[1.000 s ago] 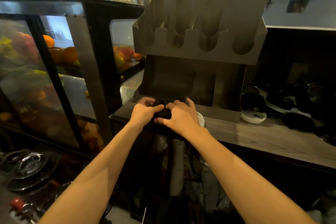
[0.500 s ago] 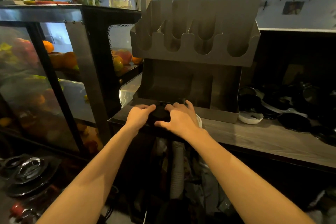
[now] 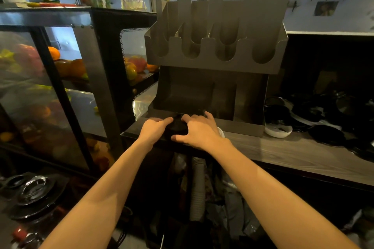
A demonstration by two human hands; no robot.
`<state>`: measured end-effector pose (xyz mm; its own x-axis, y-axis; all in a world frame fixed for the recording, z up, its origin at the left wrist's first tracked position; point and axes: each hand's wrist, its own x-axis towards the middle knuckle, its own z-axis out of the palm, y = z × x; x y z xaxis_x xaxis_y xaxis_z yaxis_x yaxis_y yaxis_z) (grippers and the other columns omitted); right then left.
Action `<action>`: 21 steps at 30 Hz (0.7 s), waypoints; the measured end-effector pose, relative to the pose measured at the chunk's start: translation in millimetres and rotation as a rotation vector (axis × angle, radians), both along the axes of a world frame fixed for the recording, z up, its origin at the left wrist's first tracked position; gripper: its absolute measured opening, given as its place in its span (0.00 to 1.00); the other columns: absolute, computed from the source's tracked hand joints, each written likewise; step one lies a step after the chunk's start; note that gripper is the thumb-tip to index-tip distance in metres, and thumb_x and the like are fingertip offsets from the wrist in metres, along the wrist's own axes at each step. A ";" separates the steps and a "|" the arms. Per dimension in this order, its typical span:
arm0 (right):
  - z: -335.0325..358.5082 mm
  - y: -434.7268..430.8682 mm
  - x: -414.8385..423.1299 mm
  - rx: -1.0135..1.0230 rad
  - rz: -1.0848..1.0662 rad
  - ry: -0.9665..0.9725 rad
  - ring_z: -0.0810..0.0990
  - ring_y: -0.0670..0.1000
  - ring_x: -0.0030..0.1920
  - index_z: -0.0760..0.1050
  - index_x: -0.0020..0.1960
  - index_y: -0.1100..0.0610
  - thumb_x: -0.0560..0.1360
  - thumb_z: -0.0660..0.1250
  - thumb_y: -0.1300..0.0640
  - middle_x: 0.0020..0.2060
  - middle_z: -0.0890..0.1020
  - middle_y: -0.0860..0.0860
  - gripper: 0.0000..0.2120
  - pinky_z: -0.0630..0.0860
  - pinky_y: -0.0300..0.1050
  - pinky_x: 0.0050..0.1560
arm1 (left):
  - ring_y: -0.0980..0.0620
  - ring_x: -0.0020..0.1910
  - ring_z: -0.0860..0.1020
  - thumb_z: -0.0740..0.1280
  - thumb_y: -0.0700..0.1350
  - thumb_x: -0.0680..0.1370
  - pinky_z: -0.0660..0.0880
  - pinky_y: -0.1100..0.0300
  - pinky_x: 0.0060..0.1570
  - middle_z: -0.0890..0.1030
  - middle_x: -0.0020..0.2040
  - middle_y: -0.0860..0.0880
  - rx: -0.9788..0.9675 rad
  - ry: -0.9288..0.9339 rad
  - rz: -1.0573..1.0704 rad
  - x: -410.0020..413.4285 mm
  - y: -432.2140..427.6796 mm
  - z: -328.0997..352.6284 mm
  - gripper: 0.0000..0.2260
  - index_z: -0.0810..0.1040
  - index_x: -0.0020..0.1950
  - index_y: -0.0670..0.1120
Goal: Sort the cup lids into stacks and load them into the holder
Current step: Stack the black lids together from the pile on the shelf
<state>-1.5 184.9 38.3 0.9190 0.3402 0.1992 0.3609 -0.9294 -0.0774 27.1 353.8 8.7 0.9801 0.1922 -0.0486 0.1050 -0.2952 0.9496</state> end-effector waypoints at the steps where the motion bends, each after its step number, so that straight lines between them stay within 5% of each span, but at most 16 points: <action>1: 0.0 0.3 0.0 -0.011 -0.003 0.021 0.76 0.54 0.64 0.66 0.72 0.47 0.72 0.60 0.25 0.60 0.81 0.52 0.37 0.53 0.58 0.75 | 0.55 0.43 0.78 0.69 0.55 0.80 0.72 0.59 0.41 0.82 0.43 0.52 0.006 0.000 -0.002 -1.3 -0.7 1.9 0.10 0.79 0.42 0.52; 4: 2.2 1.9 2.1 -0.034 -0.013 0.067 0.77 0.55 0.64 0.62 0.73 0.48 0.72 0.63 0.26 0.57 0.82 0.51 0.38 0.49 0.58 0.77 | 0.54 0.44 0.80 0.70 0.56 0.79 0.73 0.59 0.41 0.82 0.44 0.51 0.016 0.026 -0.038 -0.3 0.6 3.1 0.10 0.80 0.44 0.51; 9: -4.6 0.7 2.2 0.131 0.007 0.023 0.75 0.53 0.66 0.59 0.75 0.47 0.70 0.69 0.31 0.64 0.78 0.50 0.41 0.54 0.53 0.76 | 0.48 0.55 0.82 0.73 0.54 0.77 0.78 0.46 0.62 0.84 0.53 0.49 -0.101 -0.023 -0.057 0.3 7.5 -1.0 0.12 0.84 0.56 0.50; 12: -9.9 -0.5 -1.2 0.220 0.043 -0.009 0.72 0.52 0.68 0.56 0.78 0.47 0.72 0.71 0.36 0.68 0.74 0.51 0.42 0.58 0.49 0.75 | 0.47 0.55 0.83 0.74 0.53 0.76 0.80 0.48 0.60 0.84 0.54 0.47 -0.193 -0.023 -0.072 -1.1 8.9 0.9 0.14 0.82 0.59 0.49; 16: -11.5 1.8 -0.4 0.228 0.078 -0.077 0.69 0.53 0.70 0.53 0.80 0.47 0.71 0.73 0.39 0.70 0.72 0.50 0.45 0.57 0.49 0.74 | 0.49 0.48 0.86 0.75 0.51 0.76 0.80 0.58 0.42 0.87 0.50 0.47 -0.243 -0.013 -0.107 -3.7 7.9 4.0 0.13 0.83 0.58 0.47; 21: -9.2 5.7 -2.0 0.337 0.093 -0.054 0.69 0.53 0.70 0.54 0.81 0.47 0.74 0.67 0.33 0.71 0.70 0.50 0.43 0.60 0.50 0.71 | 0.46 0.52 0.85 0.77 0.47 0.74 0.81 0.52 0.49 0.87 0.52 0.46 -0.384 -0.044 -0.153 -7.1 12.8 2.7 0.16 0.83 0.61 0.47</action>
